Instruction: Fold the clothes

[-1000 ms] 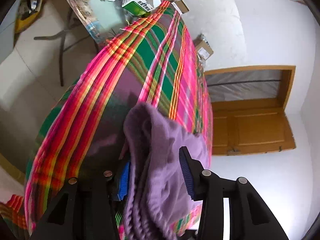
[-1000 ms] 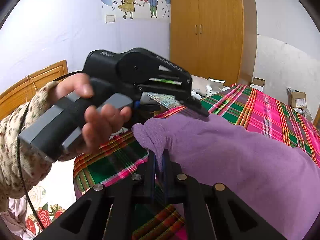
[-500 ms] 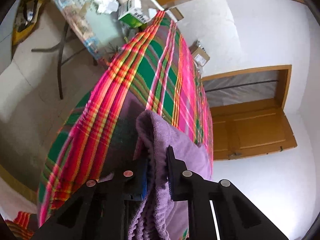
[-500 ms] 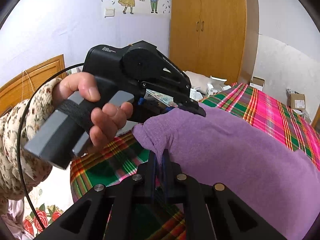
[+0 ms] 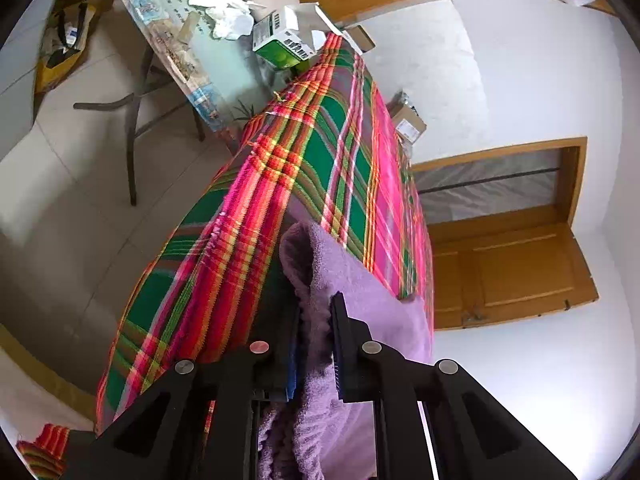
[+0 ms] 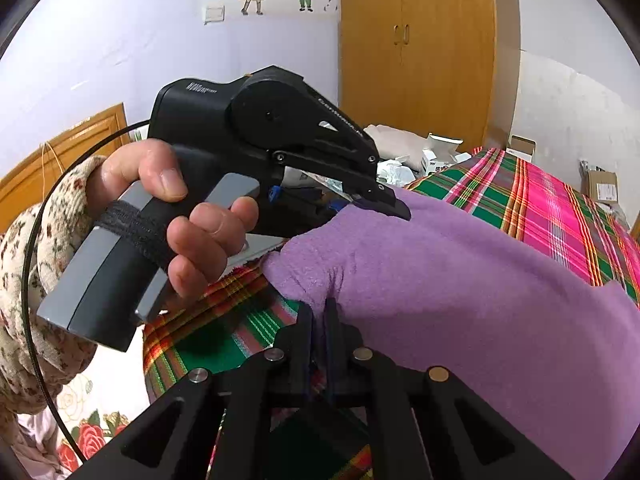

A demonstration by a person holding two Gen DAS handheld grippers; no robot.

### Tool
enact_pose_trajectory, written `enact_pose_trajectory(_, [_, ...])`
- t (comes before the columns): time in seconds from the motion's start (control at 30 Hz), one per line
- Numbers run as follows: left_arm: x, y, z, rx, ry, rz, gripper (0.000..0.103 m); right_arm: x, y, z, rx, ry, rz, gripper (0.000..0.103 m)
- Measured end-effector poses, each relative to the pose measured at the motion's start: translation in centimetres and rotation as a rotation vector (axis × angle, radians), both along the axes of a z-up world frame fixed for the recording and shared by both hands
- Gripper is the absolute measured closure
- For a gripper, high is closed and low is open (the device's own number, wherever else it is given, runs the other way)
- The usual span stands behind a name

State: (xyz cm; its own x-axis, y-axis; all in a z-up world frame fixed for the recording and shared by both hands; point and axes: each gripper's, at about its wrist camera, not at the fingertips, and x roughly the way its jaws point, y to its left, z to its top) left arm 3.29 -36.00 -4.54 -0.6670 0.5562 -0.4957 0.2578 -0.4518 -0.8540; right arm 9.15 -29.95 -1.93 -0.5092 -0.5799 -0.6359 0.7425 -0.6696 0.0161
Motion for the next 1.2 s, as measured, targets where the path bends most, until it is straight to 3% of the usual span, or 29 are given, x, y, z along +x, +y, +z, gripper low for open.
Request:
enact_pose_trajectory(0.37, [0.7,3.0,4.2,-0.078,0.047,-0.002,0.089,1.4,4.2,2.7,-0.122,0.048,-0.017,0.098])
enact_pose_trajectory(0.63, [0.0,7.5,8.2,-0.121,0.119,-0.063,0.089,3.6,9.1,5.4,-0.205,0.090,-0.072,0.098])
enact_pose_trajectory(1.2, [-3.5,18.4,11.4,-0.140,0.169,-0.232,0.089,4.3,19.1,7.3,-0.291,0.119,-0.238,0.098])
